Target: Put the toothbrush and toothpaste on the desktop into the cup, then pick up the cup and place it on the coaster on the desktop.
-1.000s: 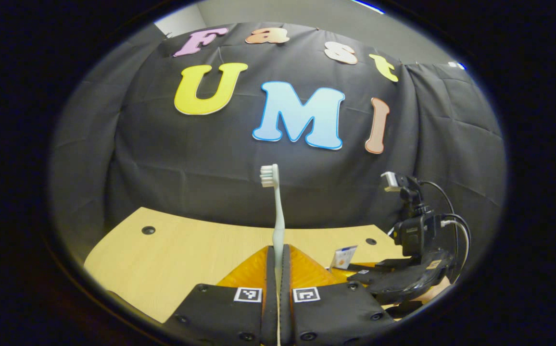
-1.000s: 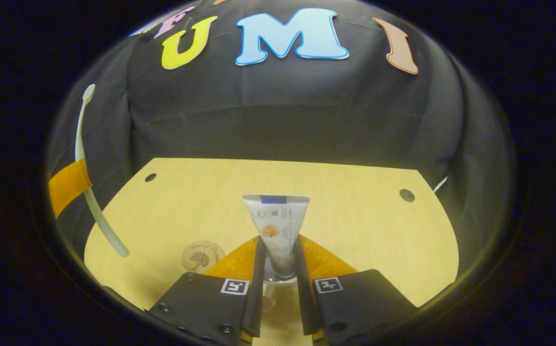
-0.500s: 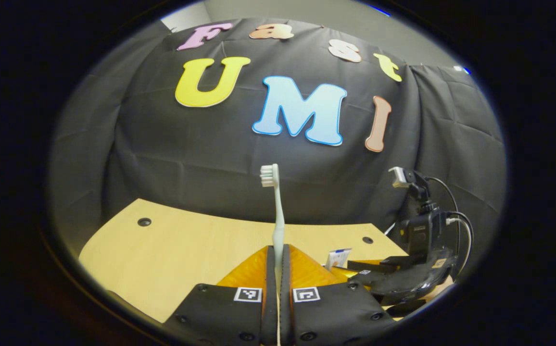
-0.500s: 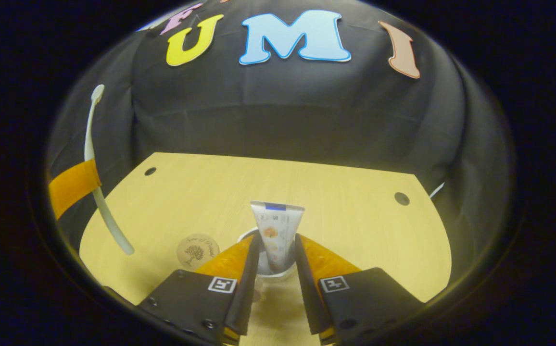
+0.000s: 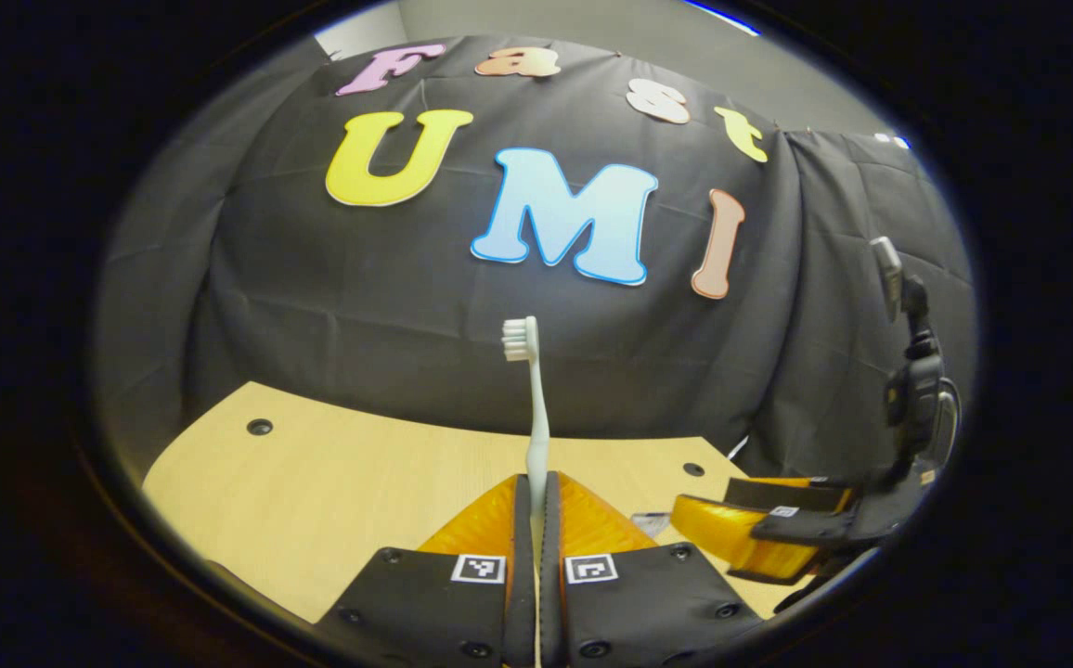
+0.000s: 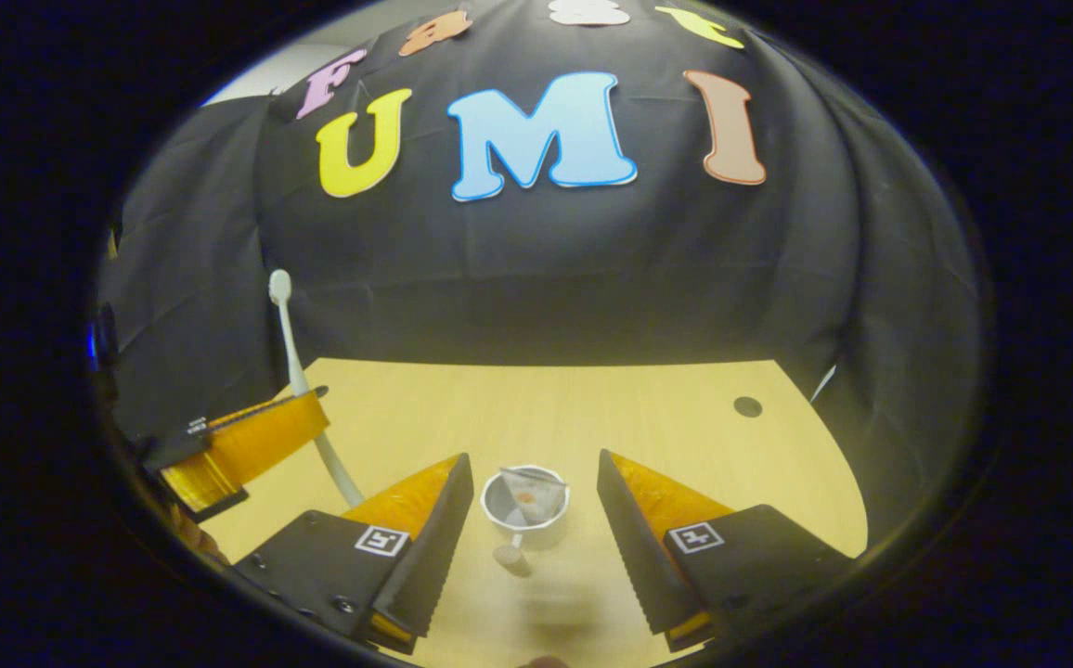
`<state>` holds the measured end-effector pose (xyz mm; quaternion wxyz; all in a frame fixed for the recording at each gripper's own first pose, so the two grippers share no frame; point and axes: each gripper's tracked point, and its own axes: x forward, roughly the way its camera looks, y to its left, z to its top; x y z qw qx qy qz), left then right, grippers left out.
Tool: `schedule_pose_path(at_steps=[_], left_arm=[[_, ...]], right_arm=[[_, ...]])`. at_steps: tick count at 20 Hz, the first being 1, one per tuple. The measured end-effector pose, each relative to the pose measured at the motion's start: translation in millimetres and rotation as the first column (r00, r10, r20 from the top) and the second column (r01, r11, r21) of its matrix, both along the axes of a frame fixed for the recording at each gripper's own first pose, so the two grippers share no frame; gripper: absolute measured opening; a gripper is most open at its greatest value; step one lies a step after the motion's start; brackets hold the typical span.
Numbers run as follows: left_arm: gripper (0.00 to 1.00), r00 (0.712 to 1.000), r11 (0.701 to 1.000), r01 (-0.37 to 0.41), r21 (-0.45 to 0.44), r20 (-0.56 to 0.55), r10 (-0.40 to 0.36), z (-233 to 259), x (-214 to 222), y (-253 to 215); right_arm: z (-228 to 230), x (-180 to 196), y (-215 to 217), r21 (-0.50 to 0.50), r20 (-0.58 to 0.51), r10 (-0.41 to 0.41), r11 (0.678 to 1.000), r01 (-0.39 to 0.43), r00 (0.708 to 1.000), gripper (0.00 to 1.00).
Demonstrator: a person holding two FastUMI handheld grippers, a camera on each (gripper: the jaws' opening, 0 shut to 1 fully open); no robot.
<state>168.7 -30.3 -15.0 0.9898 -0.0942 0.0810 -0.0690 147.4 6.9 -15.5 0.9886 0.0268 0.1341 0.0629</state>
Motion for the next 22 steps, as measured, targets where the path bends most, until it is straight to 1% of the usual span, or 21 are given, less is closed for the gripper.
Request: schedule_pose_path(at_steps=[4,9,12,16,17,18,19,20,21,22], left_arm=[[0.09,1.000,1.000,0.025,0.004,0.010,-0.025,-1.1,11.2,-12.5],[0.09,0.997,0.998,0.067,0.012,0.022,-0.067,-7.1,31.8,-32.6],[0.09,0.995,0.995,0.100,-0.001,0.029,-0.100,-11.6,43.7,-45.8],[0.09,0.989,0.990,0.137,-0.029,0.057,-0.135,-14.2,62.0,-58.3],[0.08,0.989,0.990,0.139,-0.031,0.058,-0.137,-17.2,66.0,-59.9],[0.09,0.989,0.990,0.141,-0.032,0.053,-0.139,-21.4,71.4,-61.3],[0.09,0.989,0.990,0.140,-0.035,0.045,-0.138,-25.7,74.5,-61.3],[0.09,0.990,0.989,0.141,-0.043,0.037,-0.139,-31.4,77.5,-61.4],[0.10,0.990,0.989,0.142,-0.050,0.031,-0.141,-35.8,78.8,-62.3],[0.09,0.990,0.989,0.141,-0.052,0.024,-0.140,-40.4,81.1,-63.7]], right_arm=[[21.1,-23.9,-18.2,0.045,0.047,-0.036,0.998,0.034,0.998,0.87],[37.2,-40.6,-43.2,0.087,0.074,-0.090,0.993,0.083,0.993,0.87],[43.3,-50.3,-56.1,0.088,0.094,-0.129,0.989,0.121,0.987,0.87],[40.9,-61.0,-62.7,0.079,0.101,-0.152,0.986,0.144,0.983,0.87],[38.8,-63.1,-62.5,0.075,0.097,-0.153,0.986,0.146,0.983,0.85],[38.1,-64.7,-63.2,0.073,0.093,-0.156,0.986,0.149,0.983,0.85],[35.6,-65.7,-63.5,0.073,0.088,-0.156,0.986,0.150,0.984,0.87],[34.6,-68.0,-62.8,0.075,0.084,-0.156,0.986,0.150,0.984,0.85],[33.7,-69.3,-62.1,0.074,0.080,-0.157,0.986,0.151,0.984,0.87],[32.4,-71.3,-62.0,0.073,0.077,-0.159,0.985,0.154,0.984,0.87]])
